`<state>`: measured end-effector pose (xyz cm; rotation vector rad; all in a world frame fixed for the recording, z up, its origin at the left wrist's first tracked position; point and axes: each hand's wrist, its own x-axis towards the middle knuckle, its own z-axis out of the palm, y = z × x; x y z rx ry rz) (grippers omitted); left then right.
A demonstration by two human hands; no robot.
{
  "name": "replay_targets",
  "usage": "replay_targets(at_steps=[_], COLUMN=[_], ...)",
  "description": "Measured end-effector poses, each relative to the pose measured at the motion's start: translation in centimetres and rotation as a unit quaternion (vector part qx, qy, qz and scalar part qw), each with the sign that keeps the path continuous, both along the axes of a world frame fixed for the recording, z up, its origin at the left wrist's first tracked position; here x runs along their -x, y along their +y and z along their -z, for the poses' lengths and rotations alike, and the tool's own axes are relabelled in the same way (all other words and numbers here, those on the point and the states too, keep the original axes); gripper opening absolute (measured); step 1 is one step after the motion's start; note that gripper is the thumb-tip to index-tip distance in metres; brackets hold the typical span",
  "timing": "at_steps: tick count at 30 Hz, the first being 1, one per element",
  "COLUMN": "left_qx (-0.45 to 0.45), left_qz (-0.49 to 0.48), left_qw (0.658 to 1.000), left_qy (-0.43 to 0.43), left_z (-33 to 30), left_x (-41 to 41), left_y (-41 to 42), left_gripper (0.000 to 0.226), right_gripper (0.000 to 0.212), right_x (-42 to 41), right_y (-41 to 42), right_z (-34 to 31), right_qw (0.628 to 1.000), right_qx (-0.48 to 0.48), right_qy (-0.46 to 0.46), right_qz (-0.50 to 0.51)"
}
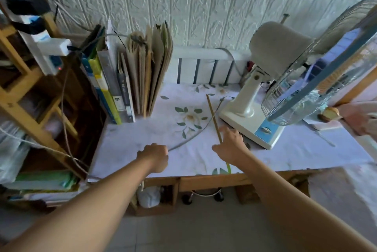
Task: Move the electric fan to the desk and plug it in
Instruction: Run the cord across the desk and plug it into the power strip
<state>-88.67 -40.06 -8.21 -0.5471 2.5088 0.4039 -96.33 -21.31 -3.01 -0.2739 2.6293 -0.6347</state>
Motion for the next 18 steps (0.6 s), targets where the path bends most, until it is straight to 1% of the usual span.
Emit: replay_targets(at_steps=[5, 8, 11, 16, 18], left_qx=[0.012, 0.060, 0.090, 0.057, 0.051], left_qz=[0.001, 0.030, 0.037, 0.028, 0.031], left_qw=[1.000, 0.998, 0.995, 0.998, 0.998], left_qy=[-0.028, -0.004, 0.003, -0.015, -0.024], left_z=[2.6, 3.2, 3.4, 3.1, 2.8], left_x=[-0.1, -0.6, -1.0, -1.6, -1.8], left_y=[-0.1, 0.2, 0.1, -1.4, -2.1], left_gripper=[0.046, 0.039, 0.040, 0.045, 0.044], right_gripper=[0.059, 0.059, 0.061, 0.061, 0.061], right_x=[0.6, 0.8, 0.7, 0.4, 0.3], right_y=[-0.6, -0.9, -1.1, -1.6, -1.9], right_z=[2.5, 3.6, 4.3, 4.5, 4.7], right_qw=[1.000, 1.000, 0.999, 0.999, 0.999], right_qx=[0.009, 0.009, 0.012, 0.007, 0.007], right_qy=[-0.006, -0.017, -0.029, -0.035, -0.032], right_qz=[-0.018, -0.023, -0.027, -0.036, -0.043])
